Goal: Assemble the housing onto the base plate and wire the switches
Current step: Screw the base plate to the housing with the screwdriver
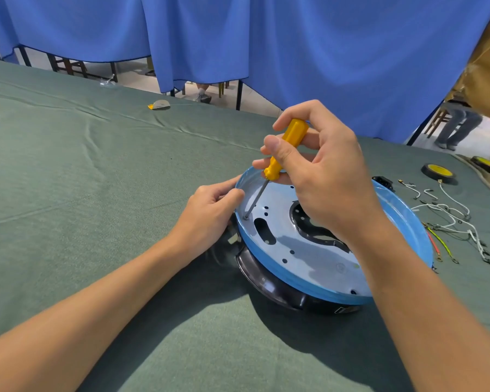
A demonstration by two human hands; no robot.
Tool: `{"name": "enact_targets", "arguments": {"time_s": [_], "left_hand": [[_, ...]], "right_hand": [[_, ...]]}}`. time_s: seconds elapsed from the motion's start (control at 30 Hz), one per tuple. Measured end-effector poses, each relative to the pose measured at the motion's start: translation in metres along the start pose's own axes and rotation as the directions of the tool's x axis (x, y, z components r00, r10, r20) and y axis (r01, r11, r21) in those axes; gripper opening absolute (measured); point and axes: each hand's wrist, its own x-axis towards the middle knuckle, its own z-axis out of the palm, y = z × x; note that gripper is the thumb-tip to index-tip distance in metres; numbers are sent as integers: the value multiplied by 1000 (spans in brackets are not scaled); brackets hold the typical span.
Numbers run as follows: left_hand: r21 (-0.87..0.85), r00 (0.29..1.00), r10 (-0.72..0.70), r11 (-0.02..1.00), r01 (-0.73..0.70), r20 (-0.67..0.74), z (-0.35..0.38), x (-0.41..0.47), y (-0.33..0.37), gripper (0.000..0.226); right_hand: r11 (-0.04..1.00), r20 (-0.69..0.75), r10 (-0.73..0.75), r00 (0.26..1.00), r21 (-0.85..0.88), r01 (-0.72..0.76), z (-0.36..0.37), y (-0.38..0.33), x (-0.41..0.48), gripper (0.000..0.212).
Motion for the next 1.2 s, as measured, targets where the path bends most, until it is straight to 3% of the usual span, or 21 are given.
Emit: {"name": "enact_targets", "arguments": {"time_s": [0.13, 0.33, 0.47, 0.57, 0.63, 0.77, 0.97, 1.2], "left_hand": [[7, 1000, 4, 1000, -4, 11, -1, 0, -2, 40], [28, 999, 23, 999, -24, 26, -2, 2, -5, 39], [71, 996, 68, 995, -64, -60, -4, 2, 0, 42], [223, 948, 287, 942, -253, -140, -10, 0, 10, 27], [259, 923, 356, 914, -311, -149, -14, -3, 16, 21], [188, 942, 290, 948, -257, -170, -16, -6, 21, 27], [538, 882, 448, 784, -311, -144, -4, -2, 20, 15], [524, 898, 437, 775, -352, -43, -7, -1, 23, 22]], "right_hand": [[996, 43, -38, 998, -80, 41, -1, -1, 1, 13], [927, 219, -72, 973, -344, 146, -3, -14, 25, 20], [877, 315, -39, 948, -444, 184, 6, -22, 38, 21], [853, 317, -43, 947, -482, 200, 12, -26, 40, 21], [847, 295, -44, 954, -496, 193, 14, -27, 37, 20], [844, 203, -20, 979, -521, 125, 14, -26, 32, 22], [820, 132, -4, 991, -566, 79, 17, -29, 25, 26], [767, 294, 74, 953, -627, 134, 12, -36, 36, 24]]}}
